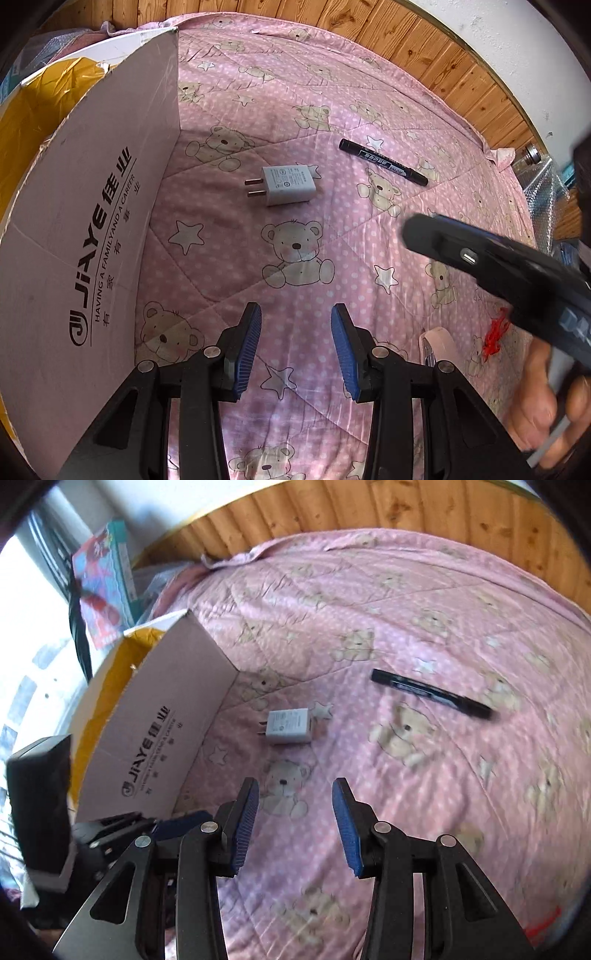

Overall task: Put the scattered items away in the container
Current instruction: 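Lift the stapler in the right tool while the left tool moves to the white charger, then close the left tool on the white wall charger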

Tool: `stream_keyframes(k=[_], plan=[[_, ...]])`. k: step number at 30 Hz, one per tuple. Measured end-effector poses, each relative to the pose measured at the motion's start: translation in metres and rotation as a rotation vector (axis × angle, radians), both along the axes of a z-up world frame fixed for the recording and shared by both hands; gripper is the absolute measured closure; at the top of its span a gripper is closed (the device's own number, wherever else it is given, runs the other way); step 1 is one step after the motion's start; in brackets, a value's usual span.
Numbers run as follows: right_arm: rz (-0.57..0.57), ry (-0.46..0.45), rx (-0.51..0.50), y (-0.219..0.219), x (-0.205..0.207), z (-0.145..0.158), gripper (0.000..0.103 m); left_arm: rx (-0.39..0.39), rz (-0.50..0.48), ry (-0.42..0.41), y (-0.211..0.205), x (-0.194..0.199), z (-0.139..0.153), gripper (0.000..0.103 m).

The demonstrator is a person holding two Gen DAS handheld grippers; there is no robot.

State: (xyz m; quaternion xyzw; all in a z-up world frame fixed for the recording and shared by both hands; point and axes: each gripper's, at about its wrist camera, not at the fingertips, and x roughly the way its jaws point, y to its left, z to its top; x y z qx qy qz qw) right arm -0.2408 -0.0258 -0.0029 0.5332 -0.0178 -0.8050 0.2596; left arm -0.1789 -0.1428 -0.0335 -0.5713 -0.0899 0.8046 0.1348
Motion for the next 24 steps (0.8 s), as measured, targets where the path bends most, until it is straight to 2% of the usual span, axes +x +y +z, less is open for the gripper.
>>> stream_keyframes(k=[5,9,12,13,17,20,24], plan=[[0.181,-0.017,0.183,-0.050,-0.045,-0.050,0.058,0.019,-0.007,-0.011,0.000,0.006,-0.001,0.062],[0.293,0.046,0.281,-0.074,-0.054,-0.065,0.053,0.044,-0.017,-0.029,-0.001,0.011,-0.003,0.062],[0.348,0.092,0.298,-0.085,-0.053,-0.066,0.053,0.049,-0.016,-0.036,-0.002,0.010,-0.007,0.062],[0.345,0.096,0.288,-0.085,-0.053,-0.065,0.053,0.052,-0.017,-0.039,-0.002,0.010,-0.007,0.062],[0.275,-0.002,0.179,-0.070,-0.053,-0.061,0.070,0.059,-0.012,-0.028,-0.005,0.012,-0.003,0.062],[0.179,-0.080,0.131,-0.047,-0.031,-0.053,0.071,0.071,-0.007,-0.006,-0.010,0.016,0.006,0.062],[0.108,-0.126,0.087,-0.016,0.025,-0.042,0.070,0.077,-0.016,-0.011,-0.016,0.027,0.011,0.060]])
